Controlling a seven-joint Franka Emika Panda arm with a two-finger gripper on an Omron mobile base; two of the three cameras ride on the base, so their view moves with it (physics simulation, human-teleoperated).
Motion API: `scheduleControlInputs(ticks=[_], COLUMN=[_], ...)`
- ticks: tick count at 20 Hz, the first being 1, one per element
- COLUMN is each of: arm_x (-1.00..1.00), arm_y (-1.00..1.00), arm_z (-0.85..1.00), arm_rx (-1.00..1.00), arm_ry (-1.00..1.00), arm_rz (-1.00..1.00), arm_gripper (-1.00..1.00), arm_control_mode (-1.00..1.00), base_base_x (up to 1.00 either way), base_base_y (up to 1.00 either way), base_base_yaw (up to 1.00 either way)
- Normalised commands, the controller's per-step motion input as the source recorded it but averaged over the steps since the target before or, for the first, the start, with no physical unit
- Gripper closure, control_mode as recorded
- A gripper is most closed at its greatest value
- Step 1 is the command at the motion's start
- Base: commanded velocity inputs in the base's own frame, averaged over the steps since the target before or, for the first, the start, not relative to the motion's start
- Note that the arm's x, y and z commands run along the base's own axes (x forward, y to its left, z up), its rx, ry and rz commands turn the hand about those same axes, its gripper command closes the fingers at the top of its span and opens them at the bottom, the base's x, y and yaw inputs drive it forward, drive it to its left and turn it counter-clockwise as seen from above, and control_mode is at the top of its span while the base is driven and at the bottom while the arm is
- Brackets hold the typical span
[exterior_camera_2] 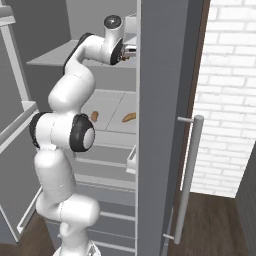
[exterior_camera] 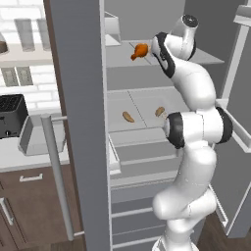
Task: Place one sweet potato and one chicken drumstick in each tupperware on the nearby counter, to pack two identical lunches.
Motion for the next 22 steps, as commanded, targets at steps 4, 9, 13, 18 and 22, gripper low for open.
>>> scheduleControlInputs(ticks=[4, 9, 13, 18, 22], arm_x=[-0.94, -0.89, -0.79, -0.69, -1.00], arm_y=[0.79, 0.41, 0.00, 0.04, 0.00], arm_z=[-0.34, 0.43, 0.91, 0.47, 0.19], arm_rx=[-0.16, -0.06, 0.00, 0.12, 0.45], arm_ry=[-0.36, -0.32, -0.05, 0.09, 0.17], arm_rz=[-0.11, -0.15, -0.23, -0.20, 0.00], arm_gripper=[1.00, 1.00, 1.00, 1.00, 1.00], arm_control_mode=[-1.00, -1.00, -1.00, -1.00, -1.00], base_base_x=[0.00, 0.00, 0.00, 0.00, 0.00], base_base_y=[0.00, 0.00, 0.00, 0.00, 0.00], base_base_yaw=[0.00, 0.00, 0.00, 0.00, 0.00])
